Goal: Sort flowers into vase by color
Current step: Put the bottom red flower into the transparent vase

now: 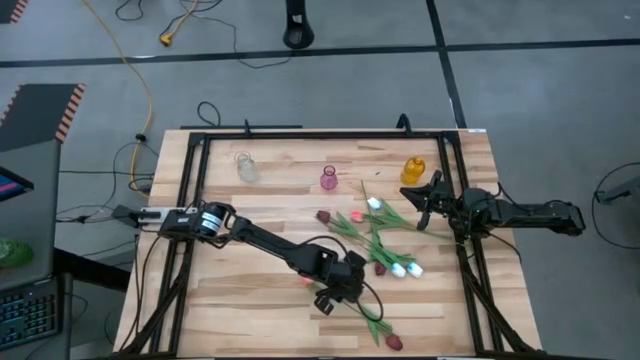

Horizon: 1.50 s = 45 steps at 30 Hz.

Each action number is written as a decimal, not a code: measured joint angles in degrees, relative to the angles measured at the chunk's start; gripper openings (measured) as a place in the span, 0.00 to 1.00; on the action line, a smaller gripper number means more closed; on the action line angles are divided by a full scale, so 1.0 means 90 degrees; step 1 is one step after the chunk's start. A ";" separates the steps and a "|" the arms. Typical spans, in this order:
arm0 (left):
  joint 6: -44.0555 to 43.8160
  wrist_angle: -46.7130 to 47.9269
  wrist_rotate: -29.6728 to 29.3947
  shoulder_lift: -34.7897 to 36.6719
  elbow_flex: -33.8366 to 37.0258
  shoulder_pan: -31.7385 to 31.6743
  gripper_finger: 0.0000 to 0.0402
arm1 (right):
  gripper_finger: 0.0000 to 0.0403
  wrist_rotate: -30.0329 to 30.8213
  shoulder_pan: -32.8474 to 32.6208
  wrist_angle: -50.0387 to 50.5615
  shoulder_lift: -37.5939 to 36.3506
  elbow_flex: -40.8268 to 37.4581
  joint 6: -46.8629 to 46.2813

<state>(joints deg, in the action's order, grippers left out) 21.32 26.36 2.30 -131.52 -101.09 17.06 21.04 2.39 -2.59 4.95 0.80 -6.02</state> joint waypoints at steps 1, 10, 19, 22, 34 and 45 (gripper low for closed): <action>0.0000 0.0010 -0.0025 0.0000 0.0007 0.0000 0.23 | 0.12 0.0000 0.0000 0.0000 0.0000 -0.0002 -0.0002; -0.0005 -0.0011 -0.0138 -0.0002 0.0007 -0.0017 0.22 | 0.12 0.0000 0.0000 0.0000 0.0001 -0.0001 -0.0002; -0.0017 0.0086 -0.0060 -0.0173 0.0006 -0.0017 0.21 | 0.12 0.0000 0.0000 0.0000 0.0000 -0.0002 -0.0005; -0.0031 0.0030 -0.0113 -0.0240 -0.0010 -0.0015 0.21 | 0.12 0.0000 0.0000 0.0000 0.0002 -0.0002 -0.0005; -0.0180 0.0197 -0.0160 -0.0262 -0.0253 -0.0007 0.04 | 0.12 0.0000 0.0000 0.0001 0.0002 -0.0001 -0.0005; -0.0529 0.0593 -0.0186 -0.0265 -0.0848 -0.0068 0.00 | 0.12 0.0000 0.0000 0.0000 0.0002 -0.0002 -0.0005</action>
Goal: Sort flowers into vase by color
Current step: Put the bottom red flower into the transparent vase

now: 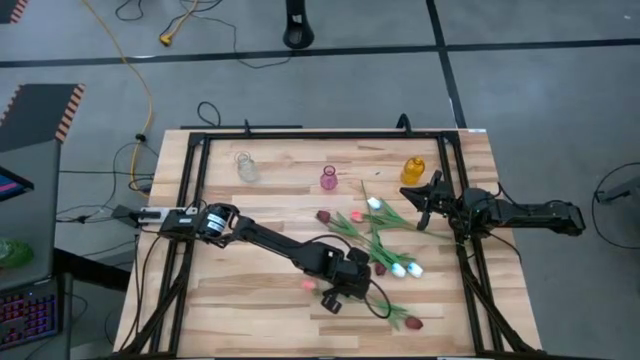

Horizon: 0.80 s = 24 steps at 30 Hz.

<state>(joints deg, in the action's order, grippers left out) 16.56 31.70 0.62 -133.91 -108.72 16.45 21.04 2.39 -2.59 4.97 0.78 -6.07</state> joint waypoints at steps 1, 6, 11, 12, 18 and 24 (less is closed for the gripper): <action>-0.0024 0.0088 0.0000 0.0000 -0.0066 0.0000 0.00 | 0.12 0.0000 0.0000 0.0000 0.0000 0.0002 0.0000; -0.0139 0.0705 -0.0778 0.0004 -0.0448 0.0013 0.00 | 0.12 0.0000 0.0000 0.0000 0.0000 0.0000 0.0000; 0.0015 0.1388 -0.2324 0.0010 -0.0746 0.0117 0.00 | 0.12 0.0000 0.0000 0.0000 0.0000 0.0000 0.0001; 0.0055 0.1471 -0.2553 0.0010 -0.0806 0.0144 0.00 | 0.12 0.0000 0.0000 0.0001 0.0000 0.0001 0.0002; 0.0160 0.1750 -0.3339 0.0015 -0.1091 0.0249 0.00 | 0.12 0.0000 0.0000 0.0000 0.0000 0.0000 0.0002; 0.0142 0.2143 -0.3816 0.0020 -0.1492 0.0268 0.00 | 0.12 0.0000 0.0000 0.0000 0.0000 0.0002 0.0000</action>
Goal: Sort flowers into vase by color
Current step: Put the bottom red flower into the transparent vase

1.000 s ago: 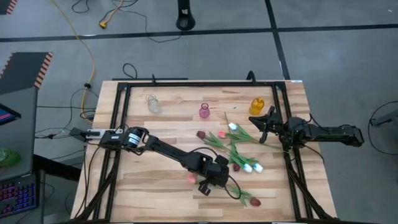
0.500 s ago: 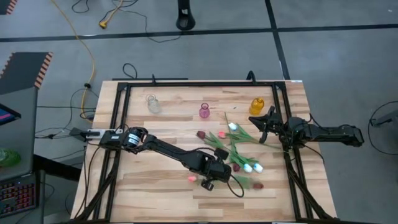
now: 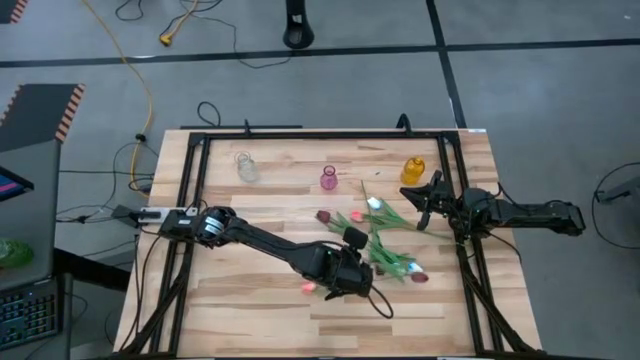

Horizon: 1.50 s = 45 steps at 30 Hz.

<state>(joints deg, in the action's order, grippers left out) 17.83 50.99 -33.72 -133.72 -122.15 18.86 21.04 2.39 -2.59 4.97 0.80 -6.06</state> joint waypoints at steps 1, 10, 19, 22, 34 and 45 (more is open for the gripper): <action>-0.0001 0.0105 -0.0268 -0.0001 -0.0048 0.0011 0.00 | 0.12 0.0000 0.0000 0.0000 -0.0002 0.0000 0.0000; 0.0009 0.1168 -0.2308 0.0005 -0.0588 0.0163 0.00 | 0.12 0.0000 0.0000 0.0000 0.0000 0.0000 0.0000; -0.1765 0.3449 -0.3315 0.0031 -0.1179 0.0158 0.00 | 0.12 0.0000 0.0000 -0.0036 0.0000 -0.0002 0.0002; -0.2819 0.4337 -0.3729 0.0239 -0.1193 0.0131 0.00 | 0.12 0.0002 0.0000 -0.0098 -0.0002 -0.0007 0.0001; -0.3831 0.4337 -0.4124 0.1681 -0.1080 0.0107 0.00 | 0.12 0.0002 0.0000 -0.0136 -0.0002 -0.0010 0.0002; -0.3806 0.4337 -0.4078 0.2166 -0.1073 -0.0834 0.00 | 0.12 0.0002 0.0000 -0.0138 0.0000 -0.0010 0.0002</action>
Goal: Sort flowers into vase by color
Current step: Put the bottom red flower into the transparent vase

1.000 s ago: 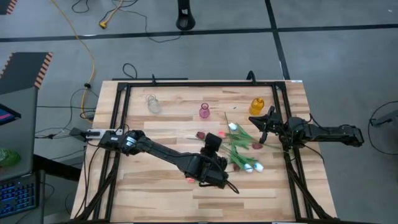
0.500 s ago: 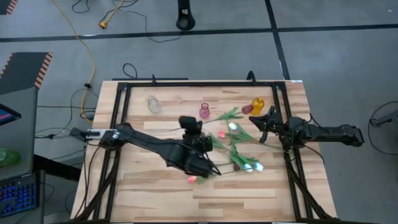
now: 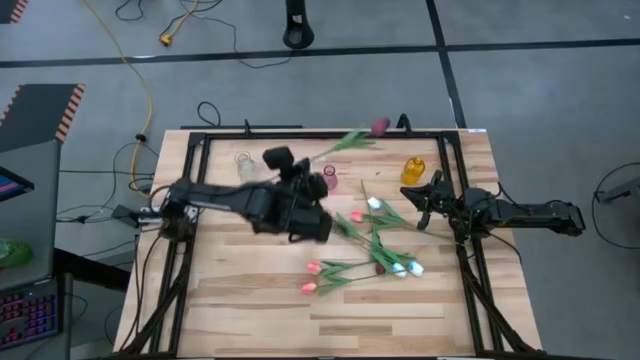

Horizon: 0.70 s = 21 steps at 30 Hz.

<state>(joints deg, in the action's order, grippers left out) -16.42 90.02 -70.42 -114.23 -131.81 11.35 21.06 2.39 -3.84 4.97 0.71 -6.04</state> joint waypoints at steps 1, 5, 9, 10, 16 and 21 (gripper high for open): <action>-0.0021 -0.0006 0.0055 -0.0016 0.0000 -0.0189 0.00 | 0.12 0.0000 0.0000 -0.0002 -0.0002 0.0000 0.0000; 0.0278 -0.0613 0.0365 -0.0132 0.0319 -0.1003 0.00 | 0.12 0.0000 0.0000 -0.0002 -0.0002 0.0001 0.0000; 0.1500 -0.2177 0.1765 -0.0120 0.0924 -0.1641 0.00 | 0.12 0.0000 0.0000 -0.0002 -0.0002 0.0002 0.0000; 0.1828 -0.2656 0.2196 -0.0093 0.1067 -0.1769 0.00 | 0.12 0.0000 0.0000 -0.0002 -0.0002 0.0002 0.0000; 0.2892 -0.4708 0.4076 -0.0016 0.1508 -0.2294 0.00 | 0.12 0.0000 0.0000 0.0000 0.0000 0.0002 0.0000; 0.2835 -0.4611 0.4933 0.0007 0.1513 -0.2624 0.00 | 0.12 0.0000 0.0000 0.0002 -0.0001 0.0002 0.0000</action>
<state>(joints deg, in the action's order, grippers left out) 9.09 48.52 -26.03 -114.17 -118.19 -12.27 21.06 2.39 -3.81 4.96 0.73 -6.04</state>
